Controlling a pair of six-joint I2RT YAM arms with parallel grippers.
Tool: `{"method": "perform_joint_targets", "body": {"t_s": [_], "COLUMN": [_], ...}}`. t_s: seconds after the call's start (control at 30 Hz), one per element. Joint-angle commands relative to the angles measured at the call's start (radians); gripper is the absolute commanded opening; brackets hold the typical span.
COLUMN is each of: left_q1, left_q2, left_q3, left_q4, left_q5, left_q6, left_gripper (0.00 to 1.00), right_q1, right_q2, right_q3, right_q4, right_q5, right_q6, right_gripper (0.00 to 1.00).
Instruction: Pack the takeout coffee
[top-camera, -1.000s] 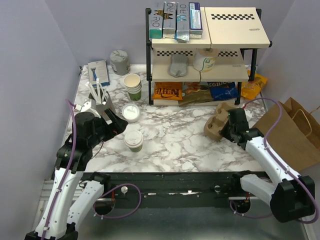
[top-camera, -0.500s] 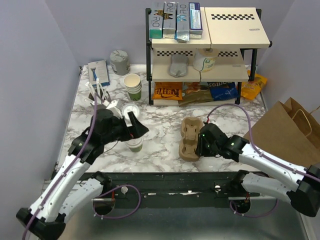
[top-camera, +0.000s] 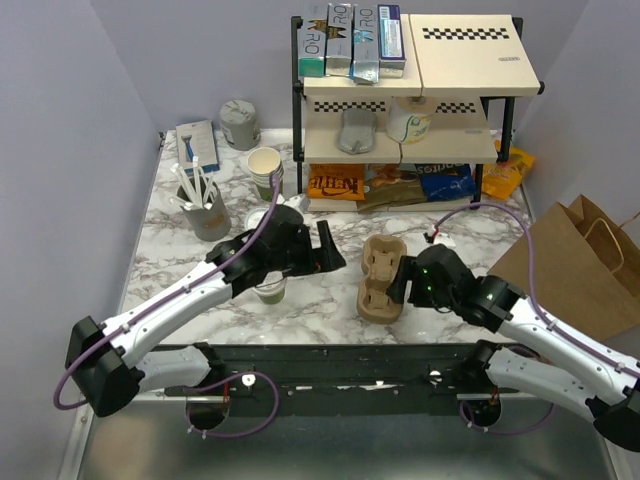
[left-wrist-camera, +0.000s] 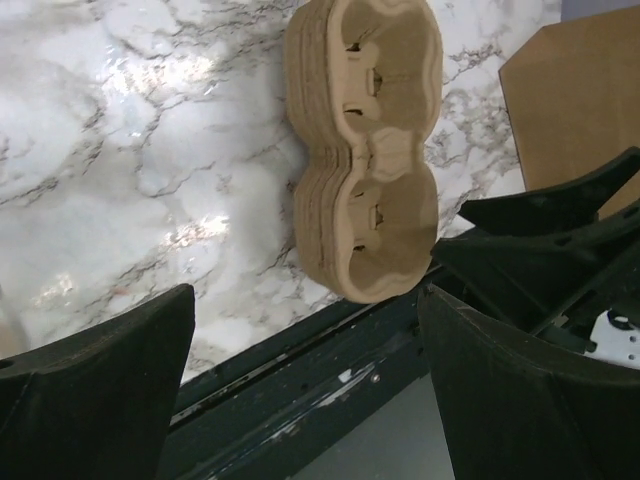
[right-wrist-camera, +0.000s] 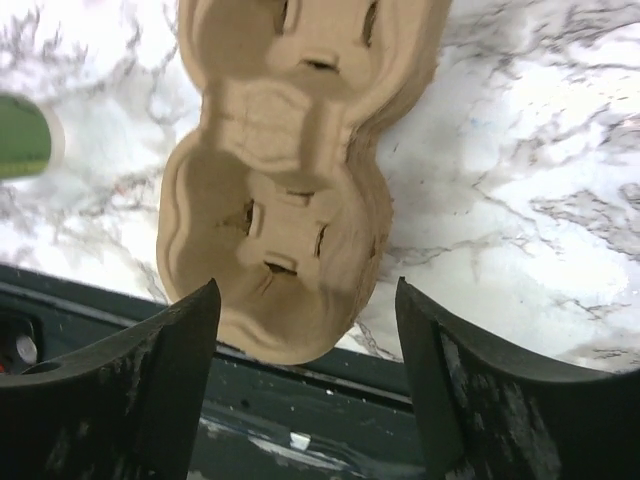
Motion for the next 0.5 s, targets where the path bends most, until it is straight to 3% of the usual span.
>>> {"method": "perform_joint_targets", "body": {"t_s": [0.0,0.13,0.47], "left_q1": [-0.018,-0.032,-0.035], "left_q2": [0.133,0.240,0.408], "left_q3": [0.122,0.196,0.293], "left_q4": [0.056,0.043,0.052], "left_q5": [-0.055,-0.068,-0.051], "left_q6": [-0.015,0.005,0.020], "left_gripper": [0.99,0.99,0.99], "right_q1": [-0.114,-0.190,-0.262], "right_q2": [0.029,0.054,0.238], "right_q3": [0.029,0.023,0.084], "right_q4": [0.007,0.153,0.253], "right_q5": [0.087,0.023,-0.042], "right_q6": [0.040,-0.021,-0.058], "right_gripper": [0.75,0.68,0.58]}}
